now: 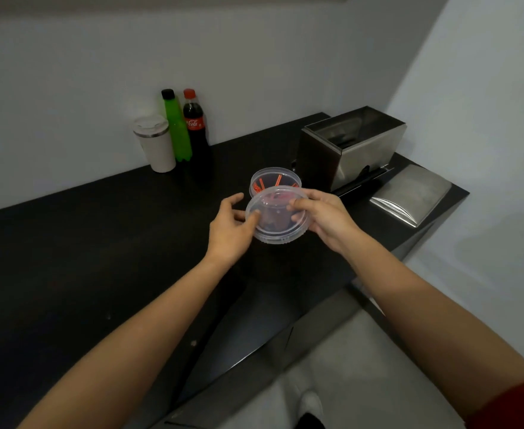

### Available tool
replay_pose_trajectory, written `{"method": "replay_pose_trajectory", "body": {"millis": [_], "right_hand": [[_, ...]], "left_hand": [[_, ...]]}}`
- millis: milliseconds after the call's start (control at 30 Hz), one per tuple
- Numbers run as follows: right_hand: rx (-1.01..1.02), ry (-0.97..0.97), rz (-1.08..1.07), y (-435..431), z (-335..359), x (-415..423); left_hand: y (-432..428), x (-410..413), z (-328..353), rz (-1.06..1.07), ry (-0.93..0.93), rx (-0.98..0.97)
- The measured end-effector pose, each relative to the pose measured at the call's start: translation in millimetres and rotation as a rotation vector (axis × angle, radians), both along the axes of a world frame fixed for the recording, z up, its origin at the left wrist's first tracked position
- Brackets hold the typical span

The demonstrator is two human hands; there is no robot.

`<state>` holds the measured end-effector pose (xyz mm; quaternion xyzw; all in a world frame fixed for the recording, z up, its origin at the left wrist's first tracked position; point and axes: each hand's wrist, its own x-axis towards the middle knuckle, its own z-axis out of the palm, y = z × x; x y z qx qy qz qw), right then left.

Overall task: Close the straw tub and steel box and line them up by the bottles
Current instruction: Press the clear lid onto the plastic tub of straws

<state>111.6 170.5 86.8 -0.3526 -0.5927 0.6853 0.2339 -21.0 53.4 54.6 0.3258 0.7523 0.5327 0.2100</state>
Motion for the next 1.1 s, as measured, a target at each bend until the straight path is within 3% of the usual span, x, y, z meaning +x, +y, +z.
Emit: {"method": "replay_pose_trajectory", "body": {"millis": [267,667,1100], "right_hand": [[0.204,-0.044,-0.062,47.0,9.6,-20.7],[0.498,-0.170,0.064,105.5,2.7,-45.7],[0.586,-0.247,0.065,119.9,-24.1,-77.9]], "left_hand": [[47.4,-8.6,20.4,0.143,-0.140,0.081],[90.4,-21.0,24.9,0.263,0.071,-0.009],[101.0,-37.3,18.7,0.303,0.217,-0.129]]}}
